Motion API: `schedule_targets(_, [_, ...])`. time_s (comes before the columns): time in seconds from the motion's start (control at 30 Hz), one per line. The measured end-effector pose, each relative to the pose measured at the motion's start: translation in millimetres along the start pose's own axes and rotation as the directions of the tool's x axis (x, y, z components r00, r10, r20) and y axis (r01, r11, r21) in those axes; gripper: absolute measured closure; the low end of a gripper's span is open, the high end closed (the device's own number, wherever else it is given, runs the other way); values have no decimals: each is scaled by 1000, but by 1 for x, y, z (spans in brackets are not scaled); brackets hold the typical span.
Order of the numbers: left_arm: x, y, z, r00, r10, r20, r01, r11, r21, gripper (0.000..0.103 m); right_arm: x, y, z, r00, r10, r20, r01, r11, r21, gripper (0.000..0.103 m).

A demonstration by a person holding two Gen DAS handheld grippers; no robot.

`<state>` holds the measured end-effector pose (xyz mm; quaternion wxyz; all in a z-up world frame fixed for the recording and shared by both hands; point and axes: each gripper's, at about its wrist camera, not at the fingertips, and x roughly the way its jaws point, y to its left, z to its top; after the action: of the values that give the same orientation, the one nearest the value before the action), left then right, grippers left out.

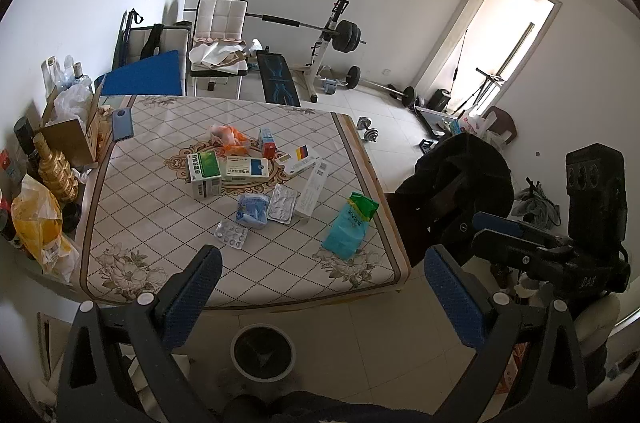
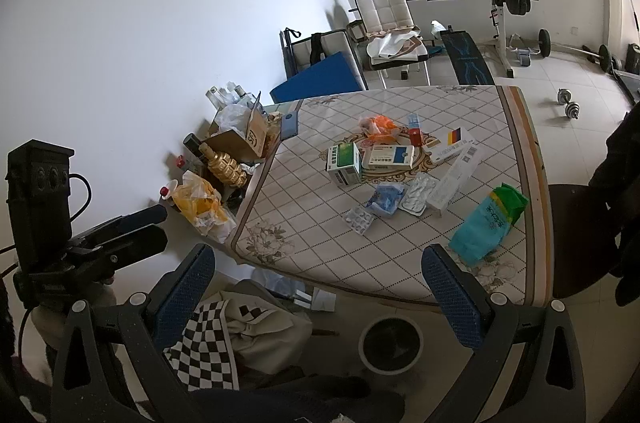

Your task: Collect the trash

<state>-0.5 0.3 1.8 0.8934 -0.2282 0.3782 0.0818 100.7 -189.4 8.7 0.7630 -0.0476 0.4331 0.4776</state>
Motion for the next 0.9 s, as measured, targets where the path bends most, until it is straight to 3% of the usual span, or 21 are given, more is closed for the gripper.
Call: schedule_targets(0.9, [-1,6,1,1000,9,3,-9,1000,-1,0,2,2,0,1000,4,1,-4,1000,-2,0])
